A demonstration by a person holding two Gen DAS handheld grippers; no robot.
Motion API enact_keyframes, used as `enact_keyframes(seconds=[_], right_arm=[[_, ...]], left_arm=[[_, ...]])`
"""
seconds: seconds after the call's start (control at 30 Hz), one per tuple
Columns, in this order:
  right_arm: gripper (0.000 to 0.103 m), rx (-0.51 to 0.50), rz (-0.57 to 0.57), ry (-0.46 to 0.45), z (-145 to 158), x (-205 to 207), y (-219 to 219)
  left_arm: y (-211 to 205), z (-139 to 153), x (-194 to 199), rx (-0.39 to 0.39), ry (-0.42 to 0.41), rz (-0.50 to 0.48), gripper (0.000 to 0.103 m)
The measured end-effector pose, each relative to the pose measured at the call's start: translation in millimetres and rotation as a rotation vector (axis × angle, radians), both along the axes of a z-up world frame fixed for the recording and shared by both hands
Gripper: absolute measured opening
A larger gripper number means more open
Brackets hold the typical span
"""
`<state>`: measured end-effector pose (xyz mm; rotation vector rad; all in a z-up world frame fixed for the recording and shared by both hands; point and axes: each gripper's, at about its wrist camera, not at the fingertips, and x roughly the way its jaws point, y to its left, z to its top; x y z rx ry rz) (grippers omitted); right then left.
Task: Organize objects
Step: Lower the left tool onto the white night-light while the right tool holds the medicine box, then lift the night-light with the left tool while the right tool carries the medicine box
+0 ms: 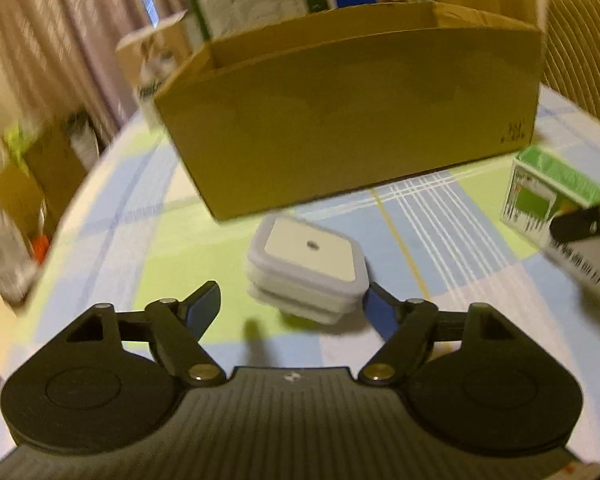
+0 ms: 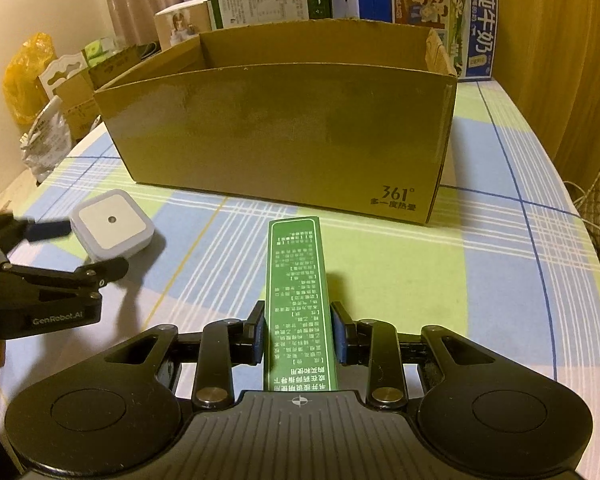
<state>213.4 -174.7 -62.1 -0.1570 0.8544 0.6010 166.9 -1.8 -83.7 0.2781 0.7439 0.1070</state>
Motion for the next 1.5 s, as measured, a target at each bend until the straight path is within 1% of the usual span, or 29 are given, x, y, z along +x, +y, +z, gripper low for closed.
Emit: enact_keyframes(seconds=[0.07,0.13,0.3,0.4,0.53,0.77,0.8,0.83,0.9,1.0,1.1,1.3,1.5], right_arm=[[0.029,0.000,0.000,0.001,-0.5,0.0,0.0],[0.029,0.001,-0.002,0.004,-1.1,0.1,0.1],[0.029,0.002,-0.003,0.004,-1.3,0.1,-0.1],[0.029,0.002,-0.003,0.004,-1.3,0.1,-0.2],[0.029,-0.002,-0.002,0.001,-1.4,-0.4,0.0],[0.029,-0.004,-0.003,0.003,-2.1,1.0,0.6],[0.029,-0.003,-0.004,0.003,-2.1,1.2,0.6],[0.029,-0.003,-0.004,0.004,-2.1,1.1,0.6],[0.029,-0.004,-0.005,0.005,-2.9,1.4,1.0],[0.029,-0.008,-0.005,0.005,-4.1,2.1,2.3],[0.029,-0.015,-0.002,0.002,-4.5,2.3,3.3],[0.029,-0.047,0.023,-0.012,-5.1,2.4,9.1],[0.029,-0.093,0.038,-0.016,-7.3,3.4,15.1]], left_arm=[[-5.5,-1.0,2.3,0.053,-0.005,-0.035,0.077],[-8.2,-1.5,6.4,0.070,-0.001,-0.083,0.077],[-11.3,-4.9,14.6,0.105,0.023,-0.162,0.078],[-14.9,-8.7,15.2,0.136,0.038,-0.197,0.074],[-14.6,-11.6,14.6,0.156,0.046,-0.202,0.072],[-21.8,-19.3,7.9,0.222,0.042,-0.209,0.072],[-21.9,-19.8,7.7,0.225,0.046,-0.211,0.071],[-22.4,-20.5,7.4,0.228,0.050,-0.214,0.068],[-22.9,-20.7,7.4,0.233,0.053,-0.217,0.065],[-21.2,-18.8,8.7,0.218,0.062,-0.213,0.064],[-17.3,-13.7,9.0,0.171,0.073,-0.195,0.064],[-6.9,1.6,4.4,-0.017,0.098,-0.128,0.064],[-2.4,8.0,0.0,-0.113,0.102,-0.082,0.064]])
